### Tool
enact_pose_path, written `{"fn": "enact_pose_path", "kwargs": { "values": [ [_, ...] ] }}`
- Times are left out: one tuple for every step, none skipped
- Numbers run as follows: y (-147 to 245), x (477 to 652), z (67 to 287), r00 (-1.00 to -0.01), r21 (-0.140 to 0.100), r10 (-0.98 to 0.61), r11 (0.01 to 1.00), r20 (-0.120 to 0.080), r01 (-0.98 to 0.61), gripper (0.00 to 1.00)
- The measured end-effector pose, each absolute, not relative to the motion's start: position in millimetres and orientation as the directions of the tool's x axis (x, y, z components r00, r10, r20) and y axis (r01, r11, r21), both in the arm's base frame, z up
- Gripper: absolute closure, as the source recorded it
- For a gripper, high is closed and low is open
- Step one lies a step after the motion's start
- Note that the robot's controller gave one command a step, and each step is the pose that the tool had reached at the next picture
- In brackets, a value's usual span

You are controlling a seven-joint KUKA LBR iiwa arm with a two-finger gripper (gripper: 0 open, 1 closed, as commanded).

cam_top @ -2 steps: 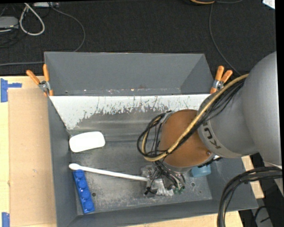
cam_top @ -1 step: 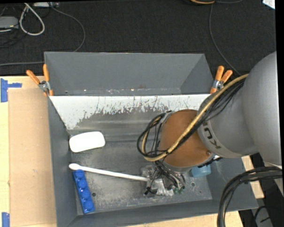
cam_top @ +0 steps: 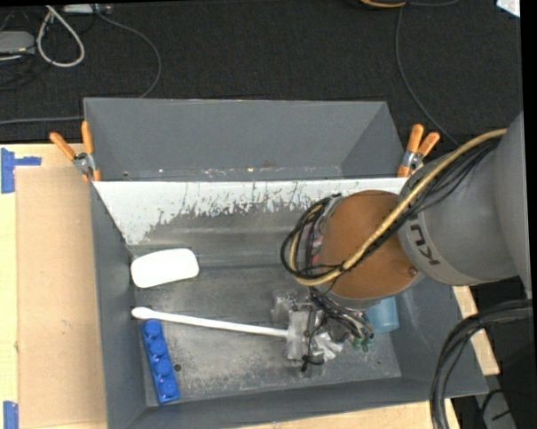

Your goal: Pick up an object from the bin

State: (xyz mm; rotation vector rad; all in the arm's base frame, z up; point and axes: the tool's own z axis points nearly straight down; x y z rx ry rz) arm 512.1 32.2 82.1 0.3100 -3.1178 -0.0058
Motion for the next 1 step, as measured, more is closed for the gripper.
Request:
{"fn": "enact_pose_path", "kwargs": {
  "values": [
    [32.6, 511.6, 81.6, -0.981, 0.005, -0.194, 0.981, 0.010, -0.194, 1.00]
  ]
}}
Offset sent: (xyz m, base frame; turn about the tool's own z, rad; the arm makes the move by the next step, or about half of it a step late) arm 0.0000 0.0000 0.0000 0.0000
